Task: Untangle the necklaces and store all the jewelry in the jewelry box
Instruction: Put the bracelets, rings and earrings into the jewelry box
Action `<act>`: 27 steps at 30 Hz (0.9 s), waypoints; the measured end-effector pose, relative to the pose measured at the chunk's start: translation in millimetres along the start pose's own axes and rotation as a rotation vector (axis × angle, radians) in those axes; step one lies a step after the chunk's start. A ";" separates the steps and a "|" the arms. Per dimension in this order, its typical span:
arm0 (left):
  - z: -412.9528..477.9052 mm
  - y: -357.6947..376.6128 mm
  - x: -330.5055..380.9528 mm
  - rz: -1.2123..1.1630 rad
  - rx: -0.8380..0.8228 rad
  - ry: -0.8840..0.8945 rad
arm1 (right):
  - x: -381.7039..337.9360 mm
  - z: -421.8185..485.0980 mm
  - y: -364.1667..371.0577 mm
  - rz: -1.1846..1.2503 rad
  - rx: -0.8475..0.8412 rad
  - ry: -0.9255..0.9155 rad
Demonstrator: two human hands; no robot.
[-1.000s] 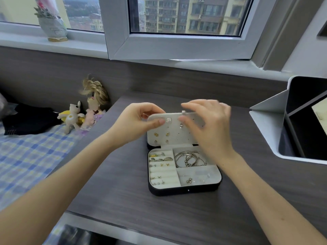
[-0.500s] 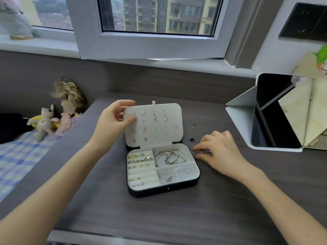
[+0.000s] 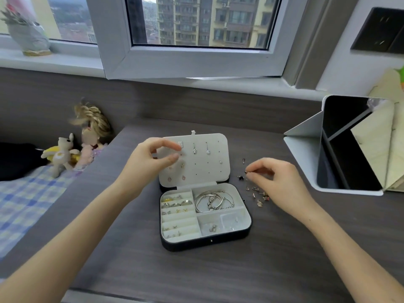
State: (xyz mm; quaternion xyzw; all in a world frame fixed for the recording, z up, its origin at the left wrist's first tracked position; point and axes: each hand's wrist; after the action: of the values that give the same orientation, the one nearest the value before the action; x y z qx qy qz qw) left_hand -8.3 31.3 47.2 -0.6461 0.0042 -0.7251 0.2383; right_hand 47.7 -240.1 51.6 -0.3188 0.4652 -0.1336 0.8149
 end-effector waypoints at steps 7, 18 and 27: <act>-9.3 2.2 9.1 0.070 -0.046 0.008 | -56.3 18.4 38.6 0.643 -0.073 0.122; -12.6 -9.2 12.2 0.001 -0.187 0.008 | -83.6 28.5 84.0 0.732 -0.013 -0.010; -11.0 -16.3 16.1 -0.008 -0.321 -0.019 | -83.2 29.6 67.9 0.645 -0.189 -0.109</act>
State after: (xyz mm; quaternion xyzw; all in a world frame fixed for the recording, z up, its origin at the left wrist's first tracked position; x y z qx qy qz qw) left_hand -25.0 36.8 65.6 -0.6826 0.1154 -0.7100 0.1290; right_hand 23.1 -133.9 74.6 -0.2362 0.5081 0.1922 0.8057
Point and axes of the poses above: each hand's wrist, its own z-axis towards the middle knuckle, its own y-axis out of the palm, x = y × z, and after that the axes turned 6 degrees about -y, right-handed
